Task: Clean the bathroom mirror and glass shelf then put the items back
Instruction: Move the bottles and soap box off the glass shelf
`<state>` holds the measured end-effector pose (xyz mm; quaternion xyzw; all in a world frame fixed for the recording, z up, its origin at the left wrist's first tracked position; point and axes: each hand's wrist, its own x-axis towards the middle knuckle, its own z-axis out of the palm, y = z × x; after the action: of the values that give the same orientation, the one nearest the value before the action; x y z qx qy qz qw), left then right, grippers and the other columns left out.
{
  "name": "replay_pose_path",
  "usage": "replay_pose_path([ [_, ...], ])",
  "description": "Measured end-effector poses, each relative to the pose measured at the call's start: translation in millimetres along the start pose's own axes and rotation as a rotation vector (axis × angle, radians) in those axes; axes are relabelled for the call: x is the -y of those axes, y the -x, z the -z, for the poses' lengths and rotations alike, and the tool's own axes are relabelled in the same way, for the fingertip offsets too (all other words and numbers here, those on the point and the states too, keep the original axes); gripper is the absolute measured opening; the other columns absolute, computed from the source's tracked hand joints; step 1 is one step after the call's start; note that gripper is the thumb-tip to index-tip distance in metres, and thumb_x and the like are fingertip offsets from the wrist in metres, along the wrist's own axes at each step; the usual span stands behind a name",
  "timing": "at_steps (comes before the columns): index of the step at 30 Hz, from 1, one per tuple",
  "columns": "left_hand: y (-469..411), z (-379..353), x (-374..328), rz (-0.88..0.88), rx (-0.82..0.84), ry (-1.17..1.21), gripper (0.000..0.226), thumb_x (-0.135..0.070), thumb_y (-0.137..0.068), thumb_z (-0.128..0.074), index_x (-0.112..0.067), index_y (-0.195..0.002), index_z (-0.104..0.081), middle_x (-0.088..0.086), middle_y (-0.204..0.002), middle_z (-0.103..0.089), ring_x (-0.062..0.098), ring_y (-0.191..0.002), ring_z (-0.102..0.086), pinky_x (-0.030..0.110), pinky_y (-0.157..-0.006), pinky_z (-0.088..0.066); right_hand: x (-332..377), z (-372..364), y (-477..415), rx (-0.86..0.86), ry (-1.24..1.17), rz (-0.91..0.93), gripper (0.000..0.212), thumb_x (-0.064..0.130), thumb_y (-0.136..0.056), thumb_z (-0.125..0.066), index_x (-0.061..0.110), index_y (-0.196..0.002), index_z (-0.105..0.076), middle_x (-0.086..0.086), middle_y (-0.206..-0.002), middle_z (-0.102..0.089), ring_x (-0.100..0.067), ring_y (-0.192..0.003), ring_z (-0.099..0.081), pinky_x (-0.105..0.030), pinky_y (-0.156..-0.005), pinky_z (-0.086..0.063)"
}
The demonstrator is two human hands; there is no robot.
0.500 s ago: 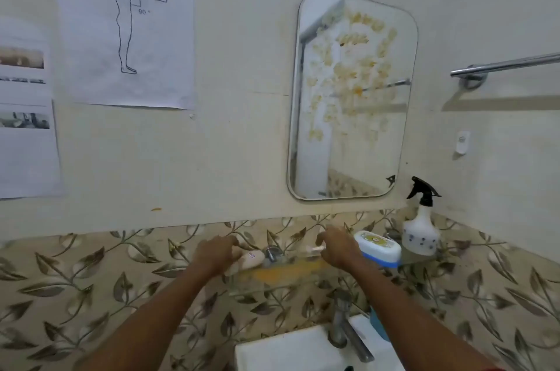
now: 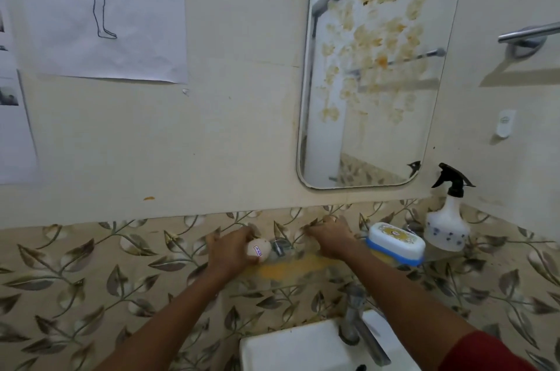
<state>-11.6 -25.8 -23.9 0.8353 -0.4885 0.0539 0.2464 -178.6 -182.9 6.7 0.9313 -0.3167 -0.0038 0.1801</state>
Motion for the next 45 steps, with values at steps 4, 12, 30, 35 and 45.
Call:
replay_pose_path([
  [4, 5.6, 11.8, -1.9, 0.040, -0.114, 0.036, 0.032, -0.038, -0.072, -0.070, -0.027, -0.102, -0.068, -0.006, -0.102, -0.067, 0.016, -0.099, -0.058, 0.034, -0.074, -0.017, -2.0, 0.4, -3.9, -0.050, 0.049, 0.026, 0.050, 0.005, -0.084, -0.051, 0.019, -0.131, -0.045, -0.013, -0.128, -0.053, -0.029, -0.122, -0.041, -0.039, -0.095, -0.037],
  [12, 37.3, 49.2, -20.5, -0.002, -0.237, 0.607, 0.037, -0.042, -0.061, -0.078, -0.025, -0.091, -0.065, -0.011, -0.084, -0.066, 0.012, -0.079, -0.063, 0.031, -0.074, -0.048, -32.2, 13.9, 23.3, -0.688, -0.259, 0.049, 0.069, -0.007, -0.070, -0.055, 0.016, -0.134, -0.046, -0.016, -0.109, -0.060, -0.036, -0.095, -0.052, -0.039, -0.071, -0.045],
  [30, 128.5, -146.7, 31.3, 0.180, 0.066, 0.695, 0.022, -0.018, -0.076, -0.078, -0.022, -0.090, -0.061, -0.013, -0.082, -0.066, 0.000, -0.073, -0.064, 0.019, -0.061, -0.051, 89.0, -163.5, 204.4, -0.330, -2.728, -1.135, 0.032, 0.037, -0.047, -0.091, 0.023, -0.070, -0.075, -0.013, -0.092, -0.072, -0.001, -0.070, -0.068, -0.014, -0.062, -0.057],
  [35, 115.3, -197.9, 48.0, 0.313, -0.029, 0.719, 0.021, -0.019, -0.078, -0.075, -0.011, -0.092, -0.061, 0.002, -0.082, -0.068, 0.023, -0.077, -0.065, 0.041, -0.066, -0.053, 108.2, -209.3, 182.1, -0.157, -2.533, -1.109, 0.027, 0.021, -0.093, -0.049, 0.010, -0.110, -0.067, -0.020, -0.111, -0.064, -0.020, -0.087, -0.070, -0.032, -0.074, -0.056],
  [45, 102.2, -219.7, 41.2, 0.317, 0.040, 0.662, 0.027, -0.017, -0.077, -0.072, -0.026, -0.085, -0.048, -0.003, -0.083, -0.061, 0.020, -0.078, -0.059, 0.034, -0.068, -0.047, 110.3, -202.2, 101.5, -0.133, -1.672, -0.702, 0.033, -0.004, -0.076, -0.066, 0.016, -0.102, -0.059, -0.003, -0.093, -0.064, -0.021, -0.091, -0.062, -0.030, -0.083, -0.051],
])
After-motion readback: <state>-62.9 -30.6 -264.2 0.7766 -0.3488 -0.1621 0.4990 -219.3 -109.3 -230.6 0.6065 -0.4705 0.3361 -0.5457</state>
